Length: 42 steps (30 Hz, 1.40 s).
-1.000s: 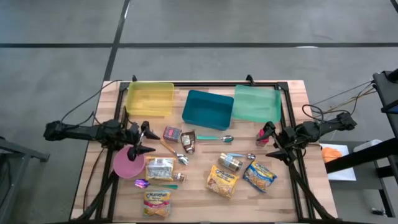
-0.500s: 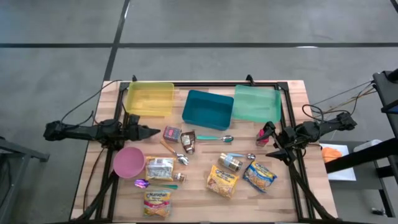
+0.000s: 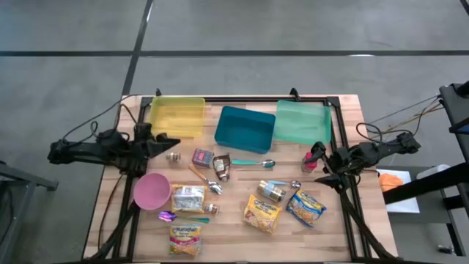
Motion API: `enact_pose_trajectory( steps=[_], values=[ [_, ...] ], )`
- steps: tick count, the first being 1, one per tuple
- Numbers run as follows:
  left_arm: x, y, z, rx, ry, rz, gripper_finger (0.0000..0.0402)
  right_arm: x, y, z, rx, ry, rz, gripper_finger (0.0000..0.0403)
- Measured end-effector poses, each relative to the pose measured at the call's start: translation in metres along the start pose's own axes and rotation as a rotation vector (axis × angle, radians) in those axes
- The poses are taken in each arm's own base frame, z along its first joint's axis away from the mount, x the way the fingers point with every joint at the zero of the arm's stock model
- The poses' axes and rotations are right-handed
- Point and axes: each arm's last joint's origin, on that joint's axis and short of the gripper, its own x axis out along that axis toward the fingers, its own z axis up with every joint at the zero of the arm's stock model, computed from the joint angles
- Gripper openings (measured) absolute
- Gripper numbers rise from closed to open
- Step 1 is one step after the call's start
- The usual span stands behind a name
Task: Pick & Place Food Item
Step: Put the right red seasoning can into the light green bin
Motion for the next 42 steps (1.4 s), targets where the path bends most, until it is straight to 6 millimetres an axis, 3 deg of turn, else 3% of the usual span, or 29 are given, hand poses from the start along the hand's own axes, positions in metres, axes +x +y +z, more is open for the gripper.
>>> enact_pose_trajectory(
  steps=[8,10,15,21,26,30,36,42],
  values=[
    [0.038,-0.035,0.022,0.129,0.078,0.104,0.0296,-0.012,0.01,0.046,0.016,-0.491,0.089,0.0335],
    [0.049,-0.045,0.027,0.157,0.082,0.106,0.0296,-0.014,0.01,0.049,0.09,-0.521,0.103,0.0335],
    [0.073,-0.064,0.04,0.208,0.095,0.125,0.0296,-0.004,0.011,0.056,0.149,-0.28,0.028,0.0335],
    [0.081,-0.072,0.051,0.231,0.184,0.26,0.0296,-0.012,0.019,0.097,0.2,0.026,-0.148,0.0335],
    [0.075,-0.066,0.053,0.252,0.254,0.387,0.0296,-0.026,0.022,0.124,0.398,0.174,-0.332,0.0335],
    [0.066,-0.057,0.051,0.267,0.271,0.481,0.0296,-0.026,0.023,0.129,0.57,0.229,-0.43,0.0335],
    [0.056,-0.051,0.048,0.28,0.259,0.492,0.0296,-0.01,0.021,0.127,0.729,0.204,-0.535,0.0335],
    [0.046,-0.052,0.05,0.282,0.249,0.485,0.0296,0.006,0.017,0.119,0.799,0.192,-0.659,0.0335]
  ],
)
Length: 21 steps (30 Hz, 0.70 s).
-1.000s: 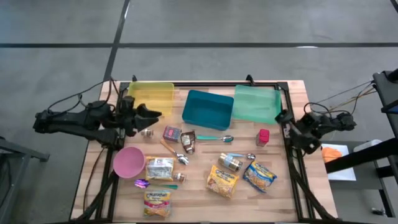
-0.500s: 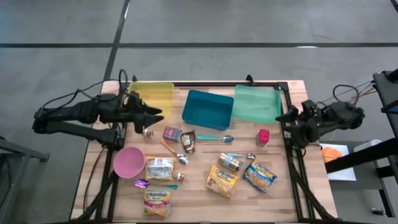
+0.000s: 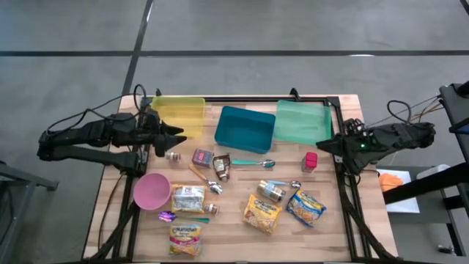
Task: Pick & Place Food Item
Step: Put the right red seasoning can into the light green bin
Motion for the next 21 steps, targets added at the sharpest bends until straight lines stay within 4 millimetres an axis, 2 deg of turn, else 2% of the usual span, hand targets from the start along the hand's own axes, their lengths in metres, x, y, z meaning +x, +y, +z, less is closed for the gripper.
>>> enact_pose_trajectory(
  steps=[8,12,18,21],
  values=[
    [-0.007,0.0,0.002,0.049,-0.021,-0.021,0.0296,0.009,0.027,0.011,0.05,-0.114,-0.057,0.0335],
    [-0.007,0.0,0.001,0.072,-0.007,-0.037,0.0296,0.016,0.039,0.014,0.029,-0.107,-0.126,0.0335],
    [-0.007,-0.001,0.0,0.093,0.014,-0.063,0.0297,0.032,0.067,0.02,-0.241,0.028,-0.134,0.0335],
    [-0.007,-0.001,0.0,0.098,0.022,-0.074,0.0297,0.041,0.077,0.026,-0.248,0.063,-0.17,0.0335]
  ],
)
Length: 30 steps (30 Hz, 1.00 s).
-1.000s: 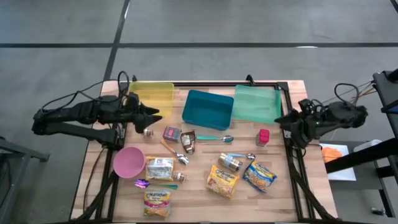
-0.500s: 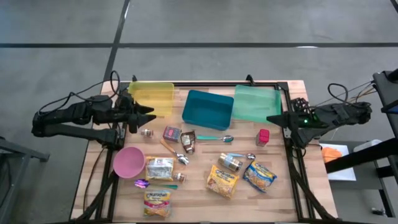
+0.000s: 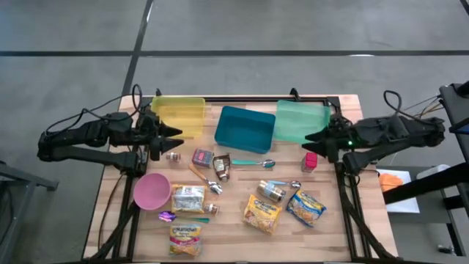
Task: Pick & Place Food Item
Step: Put the right red seasoning can into the light green bin
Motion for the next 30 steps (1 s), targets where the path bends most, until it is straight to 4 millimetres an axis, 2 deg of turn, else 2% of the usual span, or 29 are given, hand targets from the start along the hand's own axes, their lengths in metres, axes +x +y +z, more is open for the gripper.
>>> enact_pose_trajectory(
  steps=[5,9,12,19,30],
  values=[
    [0.0,0.0,0.0,0.002,0.011,-0.015,0.0297,0.014,-0.001,0.009,0.052,0.2,-0.161,0.0335],
    [0.0,0.0,0.0,0.003,0.011,-0.015,0.0297,0.027,-0.004,0.017,0.157,0.231,-0.304,0.0335],
    [0.0,-0.001,0.0,0.003,0.015,-0.021,0.0297,0.031,-0.003,0.022,0.216,0.209,-0.324,0.0335],
    [0.0,0.0,-0.001,0.017,0.02,-0.022,0.0297,0.044,0.002,0.025,0.176,0.23,-0.344,0.0335],
    [0.0,0.0,-0.001,0.053,0.023,-0.021,0.0297,0.072,-0.004,0.014,0.196,0.345,-0.473,0.0335]
  ],
)
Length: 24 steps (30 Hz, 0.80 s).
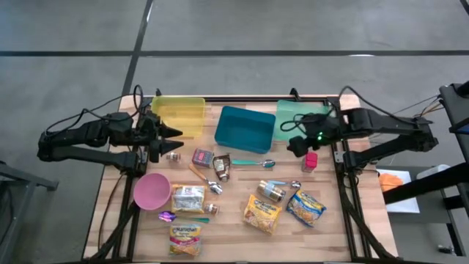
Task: Pick & Place Food Item
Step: Put the right red seasoning can into the light green bin
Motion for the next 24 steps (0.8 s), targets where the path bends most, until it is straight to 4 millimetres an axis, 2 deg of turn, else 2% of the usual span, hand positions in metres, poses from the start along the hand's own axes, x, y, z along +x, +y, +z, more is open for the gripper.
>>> enact_pose_trajectory(
  steps=[5,11,18,24],
  values=[
    [0.0,0.0,0.0,0.0,0.0,-0.001,0.0296,0.013,-0.007,-0.004,0.061,0.072,-0.176,0.0335],
    [0.0,-0.001,-0.001,0.0,0.019,-0.031,0.0296,0.019,-0.019,-0.01,0.197,0.125,-0.421,0.0335],
    [0.0,-0.001,-0.001,0.004,0.021,-0.036,0.0296,0.036,-0.024,-0.013,0.299,0.097,-0.553,0.0335],
    [0.0,-0.001,-0.001,0.043,0.025,-0.042,0.0296,0.064,-0.039,-0.022,0.319,0.087,-0.629,0.0335]
  ],
)
